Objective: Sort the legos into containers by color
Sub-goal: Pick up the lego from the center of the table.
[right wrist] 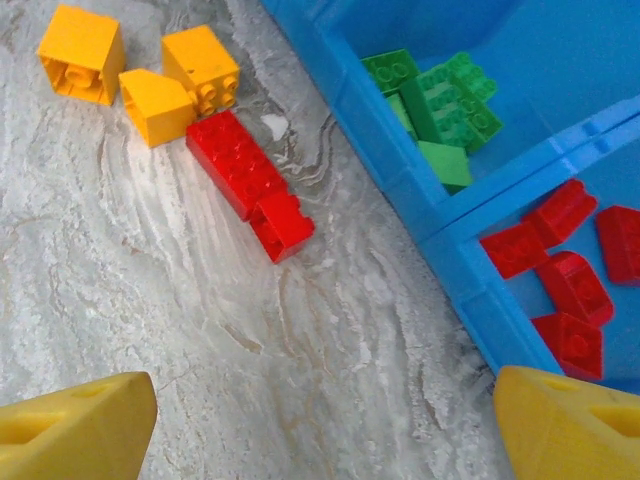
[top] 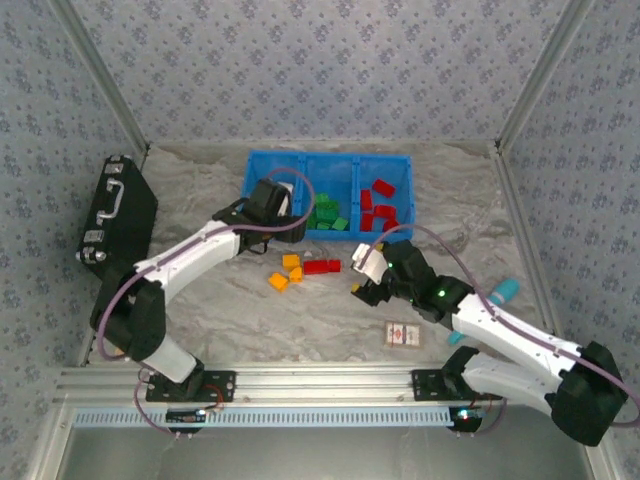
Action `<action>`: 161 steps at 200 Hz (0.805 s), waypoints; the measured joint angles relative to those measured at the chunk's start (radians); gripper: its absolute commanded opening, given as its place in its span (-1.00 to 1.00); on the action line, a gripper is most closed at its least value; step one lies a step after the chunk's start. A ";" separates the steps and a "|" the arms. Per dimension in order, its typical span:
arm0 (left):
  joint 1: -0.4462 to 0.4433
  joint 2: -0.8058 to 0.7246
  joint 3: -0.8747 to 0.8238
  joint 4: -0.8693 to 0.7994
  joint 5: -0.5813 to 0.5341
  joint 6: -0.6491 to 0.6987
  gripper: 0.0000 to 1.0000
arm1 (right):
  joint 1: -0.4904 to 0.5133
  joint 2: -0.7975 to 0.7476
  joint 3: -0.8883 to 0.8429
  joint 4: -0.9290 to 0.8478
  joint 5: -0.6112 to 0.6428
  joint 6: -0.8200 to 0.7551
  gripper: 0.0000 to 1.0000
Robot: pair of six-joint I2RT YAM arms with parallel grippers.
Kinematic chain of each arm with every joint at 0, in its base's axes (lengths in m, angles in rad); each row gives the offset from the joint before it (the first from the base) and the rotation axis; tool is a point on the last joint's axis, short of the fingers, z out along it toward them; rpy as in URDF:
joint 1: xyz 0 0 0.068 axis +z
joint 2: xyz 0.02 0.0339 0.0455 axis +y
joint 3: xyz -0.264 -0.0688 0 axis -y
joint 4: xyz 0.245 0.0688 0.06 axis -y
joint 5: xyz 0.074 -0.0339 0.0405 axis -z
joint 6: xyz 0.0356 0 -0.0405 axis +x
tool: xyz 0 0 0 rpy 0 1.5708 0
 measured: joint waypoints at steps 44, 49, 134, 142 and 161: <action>-0.049 -0.158 -0.163 -0.055 -0.004 -0.025 0.59 | -0.002 0.105 0.069 0.010 -0.069 -0.049 0.79; -0.059 -0.174 -0.183 -0.055 -0.005 -0.026 0.60 | -0.002 0.114 0.079 0.010 -0.074 -0.052 0.79; -0.089 -0.289 -0.424 -0.014 -0.001 0.032 0.72 | -0.008 0.196 0.182 0.006 -0.127 -0.087 0.81; -0.089 -0.283 -0.424 -0.001 0.000 0.039 0.72 | -0.008 0.203 0.188 0.004 -0.129 -0.087 0.81; -0.089 -0.248 -0.424 0.036 0.016 0.059 0.72 | -0.008 0.216 0.199 0.002 -0.133 -0.087 0.81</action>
